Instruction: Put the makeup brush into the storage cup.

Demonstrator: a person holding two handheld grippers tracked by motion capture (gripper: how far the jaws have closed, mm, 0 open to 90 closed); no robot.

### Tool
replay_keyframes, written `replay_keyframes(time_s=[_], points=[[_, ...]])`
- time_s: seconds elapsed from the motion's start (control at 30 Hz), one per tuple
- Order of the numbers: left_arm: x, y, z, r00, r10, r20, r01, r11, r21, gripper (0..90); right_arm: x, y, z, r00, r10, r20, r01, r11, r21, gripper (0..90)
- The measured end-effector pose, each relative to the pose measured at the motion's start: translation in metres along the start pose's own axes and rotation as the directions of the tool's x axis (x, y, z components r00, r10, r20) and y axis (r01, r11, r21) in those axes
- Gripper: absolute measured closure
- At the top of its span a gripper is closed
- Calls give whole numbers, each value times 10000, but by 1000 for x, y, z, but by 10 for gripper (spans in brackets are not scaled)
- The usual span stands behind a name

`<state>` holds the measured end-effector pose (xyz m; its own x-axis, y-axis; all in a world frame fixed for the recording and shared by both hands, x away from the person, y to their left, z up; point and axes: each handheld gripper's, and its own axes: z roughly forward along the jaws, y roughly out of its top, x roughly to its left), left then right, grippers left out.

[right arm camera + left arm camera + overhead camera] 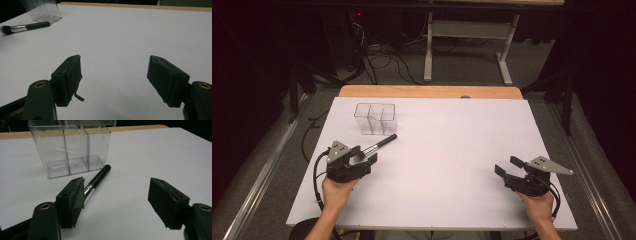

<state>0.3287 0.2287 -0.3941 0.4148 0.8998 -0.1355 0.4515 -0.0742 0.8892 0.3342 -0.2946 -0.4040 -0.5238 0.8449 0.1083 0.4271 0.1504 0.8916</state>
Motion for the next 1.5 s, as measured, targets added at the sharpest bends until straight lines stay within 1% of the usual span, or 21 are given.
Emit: replay_keyframes(time_s=[0.17, 0.3, 0.33, 0.53, 0.67, 0.73, 0.87, 1.13, 1.4, 1.5], points=[[-7, 3, -1, 9994, 335, 33, -334, 9994, -116, 300, 0, 0, 0, 10000, -17, 17, 17, 10000, -44, 293], [-10, 5, 1, 9991, 403, 115, -402, 9991, -107, 299, 0, 0, 0, 10000, -60, -4, 60, 10000, -20, 293], [-10, 7, 1, 9988, 472, 129, -470, 9988, -142, 298, 0, 0, 0, 10000, -16, -26, 16, 10000, -12, 293], [-14, 14, 2, 9986, 428, 303, -417, 9985, -358, 297, -1, 0, 0, 10000, 7, -6, -7, 10000, 3, 293], [-16, 17, 4, 9980, 273, 564, -259, 9993, -265, 296, -1, -1, 0, 10000, 44, 1, -44, 10000, -37, 294], [-18, 19, 4, 9976, 328, 602, -315, 9992, -235, 296, -1, -1, 0, 10000, 82, 3, -82, 10000, -13, 293], [-19, 27, 3, 9969, 378, 687, -356, 9988, -332, 296, -2, -1, -1, 9999, 86, 75, -86, 9999, -59, 294], [-19, 39, 6, 9966, 386, 721, -356, 9985, -422, 296, -2, -1, 0, 10000, 81, 56, -80, 10000, -26, 294], [-18, 51, 11, 9967, 413, 692, -390, 9986, -344, 297, 0, -1, 0, 10000, 2, 30, -2, 10000, -14, 294], [-18, 54, 12, 9970, 412, 656, -391, 9987, -335, 298, -1, -1, 0, 10000, 50, 11, -50, 10000, -19, 294]])
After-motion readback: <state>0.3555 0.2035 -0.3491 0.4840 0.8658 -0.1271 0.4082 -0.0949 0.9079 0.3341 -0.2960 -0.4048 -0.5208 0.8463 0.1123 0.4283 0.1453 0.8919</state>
